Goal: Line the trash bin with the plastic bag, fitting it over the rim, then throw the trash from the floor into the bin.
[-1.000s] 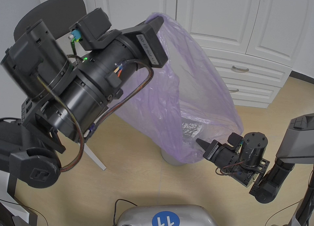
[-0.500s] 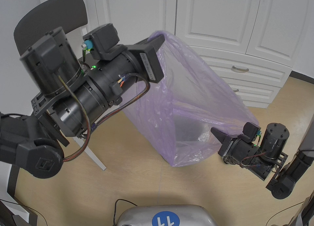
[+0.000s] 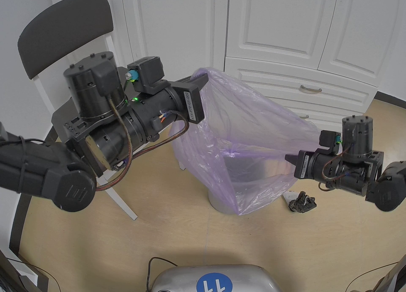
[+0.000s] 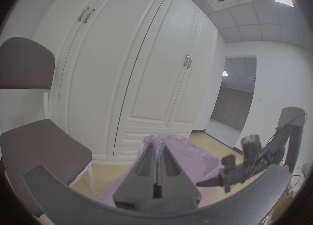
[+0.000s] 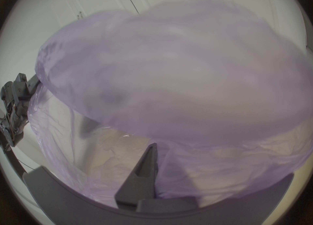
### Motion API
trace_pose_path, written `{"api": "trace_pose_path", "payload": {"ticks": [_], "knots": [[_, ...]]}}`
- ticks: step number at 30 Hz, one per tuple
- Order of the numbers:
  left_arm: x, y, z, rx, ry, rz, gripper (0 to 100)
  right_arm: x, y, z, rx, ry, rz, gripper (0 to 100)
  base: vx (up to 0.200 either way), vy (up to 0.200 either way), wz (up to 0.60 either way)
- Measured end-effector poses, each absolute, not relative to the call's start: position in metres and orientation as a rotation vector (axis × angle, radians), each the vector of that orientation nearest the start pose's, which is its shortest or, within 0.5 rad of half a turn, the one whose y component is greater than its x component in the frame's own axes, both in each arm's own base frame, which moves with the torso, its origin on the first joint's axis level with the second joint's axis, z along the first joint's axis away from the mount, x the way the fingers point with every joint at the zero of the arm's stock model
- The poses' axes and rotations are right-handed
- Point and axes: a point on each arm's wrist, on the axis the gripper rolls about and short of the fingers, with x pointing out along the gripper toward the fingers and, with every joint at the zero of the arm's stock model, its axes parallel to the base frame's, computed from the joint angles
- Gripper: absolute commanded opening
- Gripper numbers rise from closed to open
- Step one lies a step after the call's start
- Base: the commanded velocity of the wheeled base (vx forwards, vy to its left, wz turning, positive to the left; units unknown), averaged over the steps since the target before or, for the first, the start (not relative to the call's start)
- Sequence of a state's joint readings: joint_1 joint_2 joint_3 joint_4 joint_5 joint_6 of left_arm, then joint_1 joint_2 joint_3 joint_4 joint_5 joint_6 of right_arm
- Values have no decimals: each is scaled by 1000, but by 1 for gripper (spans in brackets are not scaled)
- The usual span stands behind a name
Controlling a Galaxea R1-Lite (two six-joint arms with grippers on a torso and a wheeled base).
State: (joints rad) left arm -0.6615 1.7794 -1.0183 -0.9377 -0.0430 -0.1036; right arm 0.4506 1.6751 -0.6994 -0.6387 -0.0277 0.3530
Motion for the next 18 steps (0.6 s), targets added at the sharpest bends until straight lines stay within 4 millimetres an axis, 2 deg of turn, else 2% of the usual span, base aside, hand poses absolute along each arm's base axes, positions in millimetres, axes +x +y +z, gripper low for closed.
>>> {"api": "trace_pose_path", "payload": {"ticks": [4,8,18], "knots": [[293,-209,234,-131,-75,-679,0,261,114,177,243,453,300,0,0,0,0],[320,-203,222,-99,-36,-632,0,260,102,192,210,411,226,0,0,0,0],[354,-191,199,-30,61,-557,0,252,87,203,127,350,152,0,0,0,0]]}}
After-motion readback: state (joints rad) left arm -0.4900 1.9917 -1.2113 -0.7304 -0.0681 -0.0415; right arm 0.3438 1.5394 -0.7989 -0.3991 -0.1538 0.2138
